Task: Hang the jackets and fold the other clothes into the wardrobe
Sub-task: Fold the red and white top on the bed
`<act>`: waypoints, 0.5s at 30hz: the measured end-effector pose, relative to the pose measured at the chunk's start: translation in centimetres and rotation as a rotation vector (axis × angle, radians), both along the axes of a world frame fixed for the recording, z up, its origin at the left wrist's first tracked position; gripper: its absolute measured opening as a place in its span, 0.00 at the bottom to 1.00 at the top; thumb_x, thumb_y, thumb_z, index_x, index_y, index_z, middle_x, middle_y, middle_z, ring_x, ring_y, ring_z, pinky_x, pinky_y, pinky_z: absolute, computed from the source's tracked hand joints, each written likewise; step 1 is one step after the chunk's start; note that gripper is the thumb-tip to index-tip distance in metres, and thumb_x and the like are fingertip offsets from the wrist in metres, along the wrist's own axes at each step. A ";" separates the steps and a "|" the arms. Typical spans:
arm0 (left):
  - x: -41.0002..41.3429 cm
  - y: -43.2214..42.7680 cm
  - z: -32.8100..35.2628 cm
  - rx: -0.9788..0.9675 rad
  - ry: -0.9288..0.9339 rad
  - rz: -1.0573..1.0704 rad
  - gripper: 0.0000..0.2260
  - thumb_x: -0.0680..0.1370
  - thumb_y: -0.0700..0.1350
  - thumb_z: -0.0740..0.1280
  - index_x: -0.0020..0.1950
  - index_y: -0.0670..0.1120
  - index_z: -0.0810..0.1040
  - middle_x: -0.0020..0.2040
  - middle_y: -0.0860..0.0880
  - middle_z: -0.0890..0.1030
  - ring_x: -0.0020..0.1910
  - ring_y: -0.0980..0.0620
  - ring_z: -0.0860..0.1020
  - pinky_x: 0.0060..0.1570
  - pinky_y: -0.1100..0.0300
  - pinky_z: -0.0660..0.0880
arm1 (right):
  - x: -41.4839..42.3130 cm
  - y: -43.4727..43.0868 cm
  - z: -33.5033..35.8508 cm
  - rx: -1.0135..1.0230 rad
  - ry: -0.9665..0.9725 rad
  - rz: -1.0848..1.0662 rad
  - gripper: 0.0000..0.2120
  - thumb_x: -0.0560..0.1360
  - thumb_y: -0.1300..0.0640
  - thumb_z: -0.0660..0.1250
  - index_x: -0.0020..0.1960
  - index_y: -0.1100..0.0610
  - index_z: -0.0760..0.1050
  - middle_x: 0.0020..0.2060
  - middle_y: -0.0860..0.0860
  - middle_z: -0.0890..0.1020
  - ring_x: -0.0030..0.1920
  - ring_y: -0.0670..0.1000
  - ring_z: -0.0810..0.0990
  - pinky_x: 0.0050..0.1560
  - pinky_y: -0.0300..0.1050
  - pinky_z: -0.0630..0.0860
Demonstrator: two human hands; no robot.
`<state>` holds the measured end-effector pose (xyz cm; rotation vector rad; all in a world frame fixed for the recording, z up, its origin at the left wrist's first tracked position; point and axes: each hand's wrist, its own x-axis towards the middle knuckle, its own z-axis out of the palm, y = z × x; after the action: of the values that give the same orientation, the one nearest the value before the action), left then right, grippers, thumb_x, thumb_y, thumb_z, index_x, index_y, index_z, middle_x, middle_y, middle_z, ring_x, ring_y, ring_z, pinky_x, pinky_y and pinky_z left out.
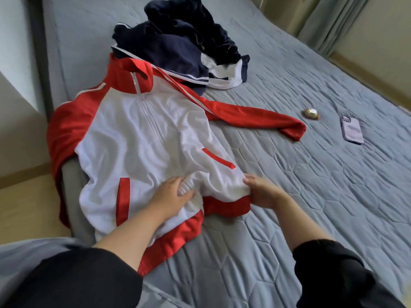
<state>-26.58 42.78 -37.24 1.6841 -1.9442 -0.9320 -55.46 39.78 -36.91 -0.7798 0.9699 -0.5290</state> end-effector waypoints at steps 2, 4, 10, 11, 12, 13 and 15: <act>0.6 -0.1 -0.2 0.016 0.007 0.012 0.19 0.77 0.50 0.68 0.63 0.41 0.75 0.60 0.44 0.78 0.61 0.46 0.75 0.62 0.58 0.67 | -0.2 1.3 -0.1 -0.036 -0.105 0.130 0.44 0.65 0.54 0.78 0.74 0.63 0.61 0.67 0.62 0.72 0.68 0.61 0.71 0.68 0.56 0.68; 0.5 -0.1 -0.1 0.022 0.026 0.006 0.19 0.77 0.49 0.67 0.64 0.40 0.74 0.62 0.43 0.77 0.63 0.46 0.74 0.64 0.59 0.65 | 0.0 2.4 -0.5 0.013 -0.021 0.089 0.46 0.57 0.59 0.82 0.70 0.67 0.65 0.61 0.64 0.76 0.61 0.61 0.76 0.65 0.55 0.71; 0.1 0.2 0.0 -0.058 0.026 -0.125 0.20 0.80 0.44 0.63 0.71 0.38 0.69 0.70 0.40 0.71 0.70 0.46 0.67 0.69 0.64 0.56 | -1.7 0.8 2.1 0.198 -0.206 -0.711 0.08 0.61 0.68 0.63 0.32 0.60 0.80 0.24 0.52 0.77 0.24 0.45 0.75 0.27 0.34 0.74; -0.1 0.2 0.0 -0.067 0.023 -0.139 0.20 0.81 0.44 0.62 0.72 0.39 0.68 0.71 0.41 0.69 0.72 0.47 0.65 0.69 0.66 0.53 | -2.2 0.5 2.4 0.261 -0.166 -0.769 0.09 0.60 0.69 0.62 0.26 0.59 0.76 0.19 0.50 0.72 0.20 0.45 0.70 0.23 0.33 0.69; -0.2 0.1 -0.2 -0.065 -0.017 -0.158 0.22 0.81 0.46 0.62 0.73 0.40 0.66 0.73 0.42 0.67 0.73 0.48 0.63 0.70 0.67 0.50 | -2.8 0.3 2.3 0.293 -0.016 -0.765 0.12 0.61 0.70 0.61 0.22 0.58 0.72 0.17 0.49 0.69 0.18 0.45 0.67 0.22 0.33 0.65; -0.2 0.1 -0.4 -0.050 -0.110 -0.193 0.24 0.81 0.49 0.61 0.75 0.42 0.63 0.75 0.44 0.63 0.75 0.49 0.59 0.71 0.65 0.48 | -3.1 0.0 2.2 0.319 0.239 -0.706 0.15 0.66 0.69 0.60 0.23 0.57 0.70 0.18 0.50 0.68 0.20 0.47 0.67 0.24 0.34 0.64; 0.1 0.4 -1.2 0.027 -0.388 -0.292 0.30 0.80 0.56 0.59 0.78 0.50 0.53 0.79 0.49 0.50 0.77 0.52 0.48 0.73 0.59 0.44 | -3.4 0.0 2.0 0.280 0.897 -0.388 0.15 0.74 0.61 0.64 0.30 0.58 0.69 0.24 0.55 0.70 0.27 0.51 0.69 0.29 0.39 0.65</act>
<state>-26.52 43.16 -38.41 1.7265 -2.4948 -0.7716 -58.86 39.78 -34.95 -0.5640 2.0075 -0.3482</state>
